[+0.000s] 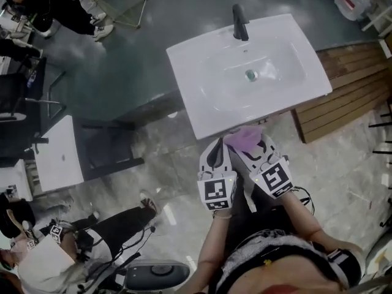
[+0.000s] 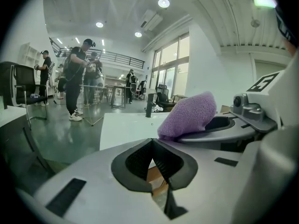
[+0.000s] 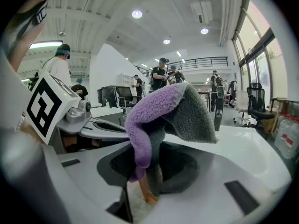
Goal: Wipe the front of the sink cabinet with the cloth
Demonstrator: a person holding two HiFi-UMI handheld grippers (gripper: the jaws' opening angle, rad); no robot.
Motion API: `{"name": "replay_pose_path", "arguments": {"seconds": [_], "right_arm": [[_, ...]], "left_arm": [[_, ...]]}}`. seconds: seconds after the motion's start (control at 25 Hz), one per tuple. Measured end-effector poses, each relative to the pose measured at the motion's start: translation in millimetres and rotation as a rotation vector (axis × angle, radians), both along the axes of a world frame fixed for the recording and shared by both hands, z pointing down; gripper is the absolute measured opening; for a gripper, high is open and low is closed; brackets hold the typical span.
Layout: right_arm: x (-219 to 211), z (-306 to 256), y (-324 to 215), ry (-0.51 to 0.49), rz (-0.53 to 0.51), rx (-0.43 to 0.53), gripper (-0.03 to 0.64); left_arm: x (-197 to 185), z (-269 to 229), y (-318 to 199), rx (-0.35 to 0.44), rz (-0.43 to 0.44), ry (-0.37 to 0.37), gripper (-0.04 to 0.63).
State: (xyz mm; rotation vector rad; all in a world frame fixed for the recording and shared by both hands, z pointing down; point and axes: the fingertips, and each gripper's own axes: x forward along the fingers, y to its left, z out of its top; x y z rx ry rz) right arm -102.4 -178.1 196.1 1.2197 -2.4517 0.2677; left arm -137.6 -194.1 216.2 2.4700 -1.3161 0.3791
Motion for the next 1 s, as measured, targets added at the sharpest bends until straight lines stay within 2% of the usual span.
{"name": "replay_pose_path", "arguments": {"seconds": [0.32,0.64,0.88,1.0], "right_arm": [[-16.7,78.9,3.2,0.001,-0.068,-0.043,0.163],[-41.1,162.8,-1.9,0.027,-0.17,0.032,0.163],[-42.0,226.9,-7.1,0.019,-0.151,0.107,0.163],[-37.6,252.4,-6.5,-0.026,-0.114,0.153,0.163]], "left_arm": [[-16.2,78.1,6.7,-0.047,-0.047,-0.023,-0.003],[-39.3,169.6,3.3,-0.055,-0.12,-0.023,-0.003],[-39.4,231.3,-1.2,0.015,-0.132,0.003,-0.003],[-36.2,251.8,-0.3,0.09,-0.133,0.017,-0.003]]}}
